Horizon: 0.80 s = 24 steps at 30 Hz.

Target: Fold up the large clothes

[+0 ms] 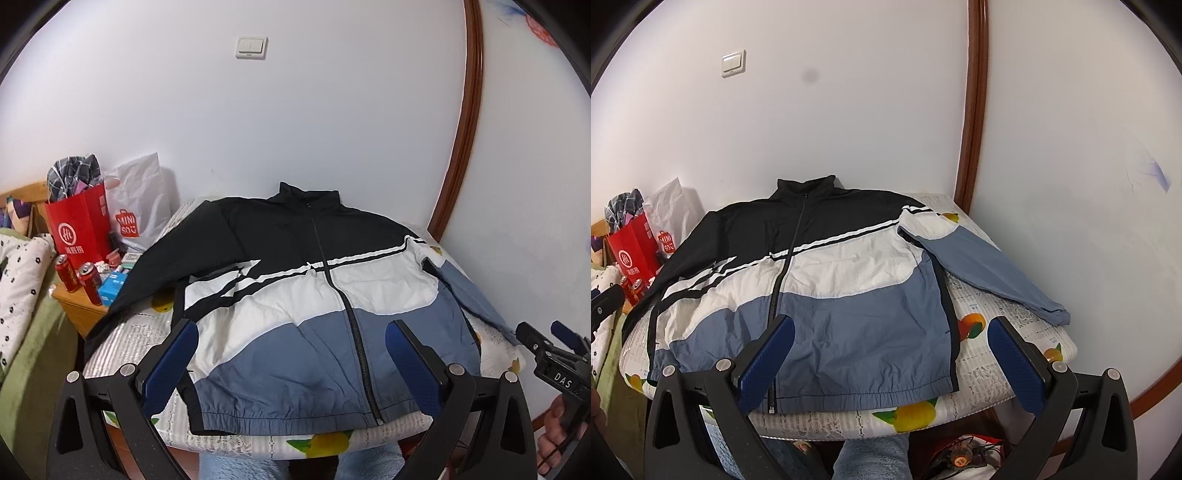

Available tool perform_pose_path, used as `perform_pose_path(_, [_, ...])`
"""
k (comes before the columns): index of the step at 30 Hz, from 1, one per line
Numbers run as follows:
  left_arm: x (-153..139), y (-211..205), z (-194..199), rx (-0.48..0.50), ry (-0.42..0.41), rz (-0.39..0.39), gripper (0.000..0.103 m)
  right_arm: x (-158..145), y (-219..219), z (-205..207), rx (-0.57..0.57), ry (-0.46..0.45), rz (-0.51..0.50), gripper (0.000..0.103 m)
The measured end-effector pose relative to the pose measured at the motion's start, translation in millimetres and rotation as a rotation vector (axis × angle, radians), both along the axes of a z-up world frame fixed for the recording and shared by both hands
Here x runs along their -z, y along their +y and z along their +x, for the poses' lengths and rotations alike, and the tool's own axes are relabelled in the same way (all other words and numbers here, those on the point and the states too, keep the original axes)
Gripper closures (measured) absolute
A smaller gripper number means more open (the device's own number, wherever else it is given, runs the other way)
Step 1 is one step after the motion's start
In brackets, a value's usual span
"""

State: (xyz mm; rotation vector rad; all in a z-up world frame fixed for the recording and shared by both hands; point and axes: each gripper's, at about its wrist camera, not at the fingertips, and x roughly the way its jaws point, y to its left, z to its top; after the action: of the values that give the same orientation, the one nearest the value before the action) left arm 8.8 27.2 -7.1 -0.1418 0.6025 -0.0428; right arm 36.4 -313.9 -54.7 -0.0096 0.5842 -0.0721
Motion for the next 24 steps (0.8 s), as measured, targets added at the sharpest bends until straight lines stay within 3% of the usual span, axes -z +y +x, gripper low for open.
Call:
perform_pose_path(11, [6.4, 0.0, 21.5, 0.038, 0.031, 0.012, 0.001, 0.8, -0.8, 28.3, -0.019, 0.009, 0.019, 0.000])
perform_pose_path(18, [19.6, 15.2, 51.8, 0.034, 0.107, -0.028, 0.001, 7.3, -4.9, 67.4, -0.023, 0.036, 0.091, 0.000])
perform_pose_path(24, [33.6, 29.3, 88.2, -0.014, 0.166, 0.066, 0.001, 19.7, -1.8, 107.8, -0.053, 0.108, 0.083, 0.001])
